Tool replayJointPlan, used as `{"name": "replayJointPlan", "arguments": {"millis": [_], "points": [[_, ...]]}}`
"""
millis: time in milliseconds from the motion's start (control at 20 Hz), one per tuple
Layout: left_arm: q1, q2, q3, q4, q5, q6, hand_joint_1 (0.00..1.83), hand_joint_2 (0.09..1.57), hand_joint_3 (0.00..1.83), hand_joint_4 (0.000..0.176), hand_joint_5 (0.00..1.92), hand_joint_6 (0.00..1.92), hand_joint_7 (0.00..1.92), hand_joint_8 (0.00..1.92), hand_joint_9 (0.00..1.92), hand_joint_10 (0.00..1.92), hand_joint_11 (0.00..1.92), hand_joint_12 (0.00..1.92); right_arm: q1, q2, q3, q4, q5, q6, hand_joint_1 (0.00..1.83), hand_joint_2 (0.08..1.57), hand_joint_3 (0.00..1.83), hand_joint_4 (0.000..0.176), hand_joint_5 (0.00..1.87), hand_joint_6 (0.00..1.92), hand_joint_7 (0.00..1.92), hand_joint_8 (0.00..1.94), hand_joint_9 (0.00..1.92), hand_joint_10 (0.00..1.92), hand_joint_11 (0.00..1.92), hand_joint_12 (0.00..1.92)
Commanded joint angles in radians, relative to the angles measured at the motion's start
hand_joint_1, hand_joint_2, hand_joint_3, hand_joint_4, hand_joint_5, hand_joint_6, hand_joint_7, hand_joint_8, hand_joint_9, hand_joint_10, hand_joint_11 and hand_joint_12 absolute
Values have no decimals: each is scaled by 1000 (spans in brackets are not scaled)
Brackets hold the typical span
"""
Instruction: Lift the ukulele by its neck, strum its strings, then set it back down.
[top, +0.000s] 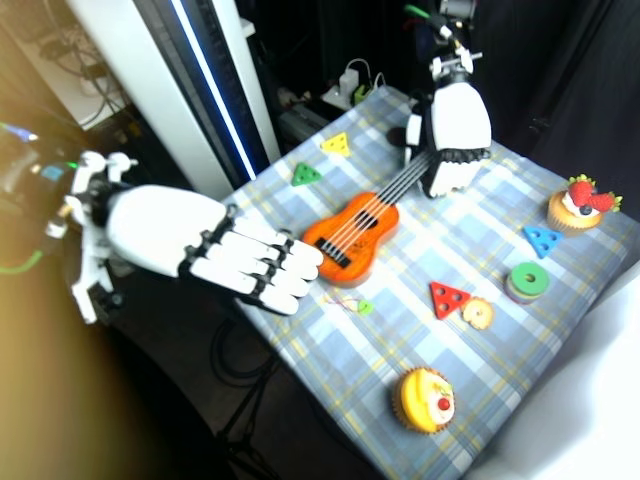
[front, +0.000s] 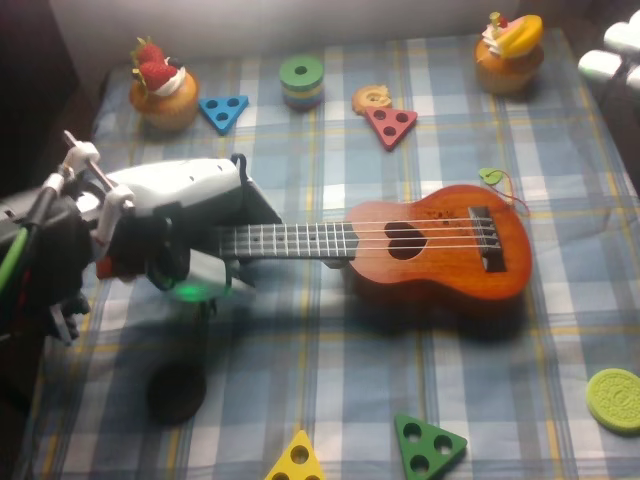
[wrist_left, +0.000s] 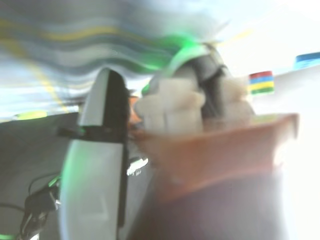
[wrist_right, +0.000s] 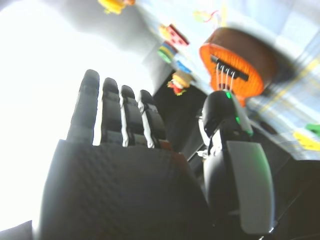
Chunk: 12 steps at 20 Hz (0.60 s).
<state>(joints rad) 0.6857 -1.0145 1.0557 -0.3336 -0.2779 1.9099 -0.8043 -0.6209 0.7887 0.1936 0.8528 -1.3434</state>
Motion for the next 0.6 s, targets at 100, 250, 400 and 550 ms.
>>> {"name": "replayJointPlan", "arguments": {"millis": [100,250,400,550], "points": [[-37,27,-18,28,-175,-22,1303,1137,3,0,885,1921,1125,1921,1276,1921,1376,1921,1,15,12,-64,183,113,290,1394,0,1,0,0,0,0,14,0,0,101],[-49,26,-18,33,-202,-22,1346,1146,2,0,909,1921,1186,1921,1365,1921,1449,1921,18,11,21,-110,182,159,367,1355,0,8,22,7,0,0,0,0,0,0],[-61,18,-8,34,-219,-23,1376,1168,4,0,927,1921,1221,1921,1377,1921,1444,1921,56,4,36,-154,148,191,365,1301,0,68,145,33,0,0,0,0,0,0],[-64,16,-4,34,-221,-23,1357,1201,13,0,921,1921,1270,1921,1398,1921,1454,1921,160,-16,54,-224,24,195,624,1273,0,45,259,52,0,0,0,0,0,0]]}}
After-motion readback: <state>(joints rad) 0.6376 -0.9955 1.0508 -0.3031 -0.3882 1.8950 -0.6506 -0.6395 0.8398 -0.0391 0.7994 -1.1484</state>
